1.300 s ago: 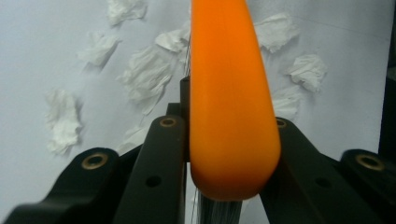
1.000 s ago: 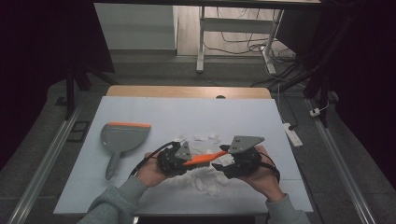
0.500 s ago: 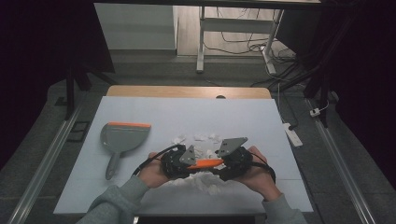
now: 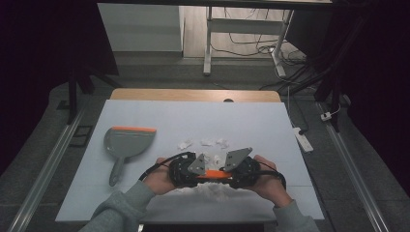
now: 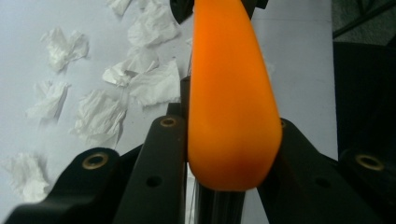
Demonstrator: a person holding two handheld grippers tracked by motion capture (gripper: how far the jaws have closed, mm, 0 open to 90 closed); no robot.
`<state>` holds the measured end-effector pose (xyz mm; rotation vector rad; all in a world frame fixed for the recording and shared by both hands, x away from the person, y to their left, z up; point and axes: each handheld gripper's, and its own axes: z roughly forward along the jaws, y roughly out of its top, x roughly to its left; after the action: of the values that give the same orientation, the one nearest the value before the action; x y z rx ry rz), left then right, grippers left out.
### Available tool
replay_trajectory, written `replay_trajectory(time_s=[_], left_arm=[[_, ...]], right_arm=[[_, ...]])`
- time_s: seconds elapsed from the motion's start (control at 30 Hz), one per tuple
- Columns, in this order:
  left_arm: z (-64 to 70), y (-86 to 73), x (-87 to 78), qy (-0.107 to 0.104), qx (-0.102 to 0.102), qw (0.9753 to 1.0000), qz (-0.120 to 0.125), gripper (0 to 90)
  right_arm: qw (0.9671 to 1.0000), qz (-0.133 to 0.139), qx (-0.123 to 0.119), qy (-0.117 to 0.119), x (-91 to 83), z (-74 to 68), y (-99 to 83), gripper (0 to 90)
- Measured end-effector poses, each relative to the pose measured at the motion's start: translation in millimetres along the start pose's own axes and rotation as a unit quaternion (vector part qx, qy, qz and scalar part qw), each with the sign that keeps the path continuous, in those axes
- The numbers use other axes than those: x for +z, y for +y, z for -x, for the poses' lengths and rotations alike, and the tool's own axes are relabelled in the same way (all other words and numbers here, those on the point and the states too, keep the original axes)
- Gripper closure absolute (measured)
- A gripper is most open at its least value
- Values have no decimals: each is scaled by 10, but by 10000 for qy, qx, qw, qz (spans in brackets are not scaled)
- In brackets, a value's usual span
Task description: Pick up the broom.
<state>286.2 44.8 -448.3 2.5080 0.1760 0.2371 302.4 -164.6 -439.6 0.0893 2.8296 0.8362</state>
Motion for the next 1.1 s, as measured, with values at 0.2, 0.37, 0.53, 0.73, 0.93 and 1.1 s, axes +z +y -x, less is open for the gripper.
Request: replay_trajectory(time_s=[0.2, 0.37, 0.53, 0.73, 0.93, 1.1], left_arm=[[-41, -25, -70, 153, -196, 9995, 197, 713], [-45, -59, -201, 992, -658, 9919, 442, 431], [-28, -177, -357, 1252, -1075, 9838, 703, 297], [30, -391, -543, 1475, -1471, 9739, 902, 245], [48, -711, -623, 1601, -2036, 9603, 1037, 248], [56, -985, -726, 1678, -2510, 9460, 1176, 249]], right_arm=[[9996, 133, -174, -184, -57, -19, 22, 695], [9984, 336, -105, -444, -114, -37, 43, 705], [9979, 400, 27, -516, -101, -17, 33, 706], [9966, 532, 211, -601, -139, 34, -13, 706], [9936, 672, 556, -713, -170, 124, -91, 706], [9902, 757, 787, -872, -173, 198, -151, 706]])
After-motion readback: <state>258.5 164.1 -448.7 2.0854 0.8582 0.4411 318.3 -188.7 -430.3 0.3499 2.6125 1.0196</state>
